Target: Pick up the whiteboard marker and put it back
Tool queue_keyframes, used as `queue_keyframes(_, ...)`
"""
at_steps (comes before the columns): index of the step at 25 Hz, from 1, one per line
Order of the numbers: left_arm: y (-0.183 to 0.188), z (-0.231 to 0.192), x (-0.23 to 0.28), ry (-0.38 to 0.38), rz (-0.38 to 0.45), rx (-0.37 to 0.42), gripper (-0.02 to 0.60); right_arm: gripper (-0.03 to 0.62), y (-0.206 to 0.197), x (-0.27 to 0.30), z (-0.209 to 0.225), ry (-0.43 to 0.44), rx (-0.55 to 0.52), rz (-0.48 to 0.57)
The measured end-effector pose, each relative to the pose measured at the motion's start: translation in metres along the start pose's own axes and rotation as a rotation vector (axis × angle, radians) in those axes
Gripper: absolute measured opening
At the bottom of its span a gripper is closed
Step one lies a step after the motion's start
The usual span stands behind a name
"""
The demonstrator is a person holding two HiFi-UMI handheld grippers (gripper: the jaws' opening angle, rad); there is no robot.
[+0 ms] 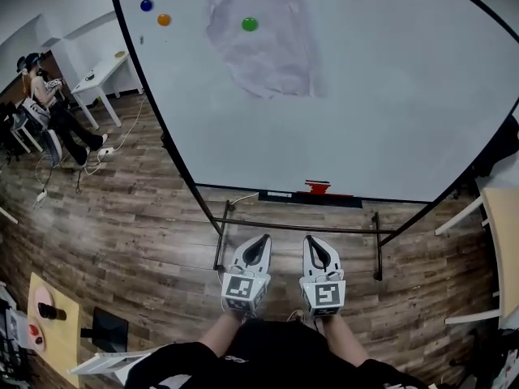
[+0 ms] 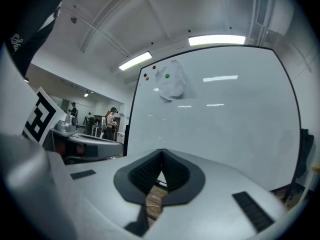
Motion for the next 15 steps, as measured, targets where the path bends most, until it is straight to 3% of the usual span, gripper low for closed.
queue_keyframes(7, -0.004, 0.004, -0.007, -0.013, 0.013, -0.021, 0.006, 0.002, 0.009, -0.007, 0.001, -0.037, -0.018, -0.027)
queue_keyframes(9, -0.005, 0.002, -0.010, -0.009, 0.006, 0.005, 0.006, 0.002, 0.008, -0.010, 0.000, -0.032, -0.010, -0.016)
queue_keyframes(13, -0.001, 0.007, -0.017, -0.003, 0.015, -0.039, 0.006, 0.002, 0.004, -0.015, -0.006, -0.007, -0.005, 0.000)
queue_keyframes(15, -0.002, 0.007, -0.018, -0.001, 0.014, -0.020, 0.006, 0.002, 0.003, -0.017, -0.007, -0.001, -0.004, 0.004)
Point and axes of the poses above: the fingertips, and each gripper's own axes: x forward along the fingers, z to its right, y out of its top, the point moved 10 cm from there along -x, backward along the fingers, and after that the axes turned 13 degrees about z, right-handed, at the moved point
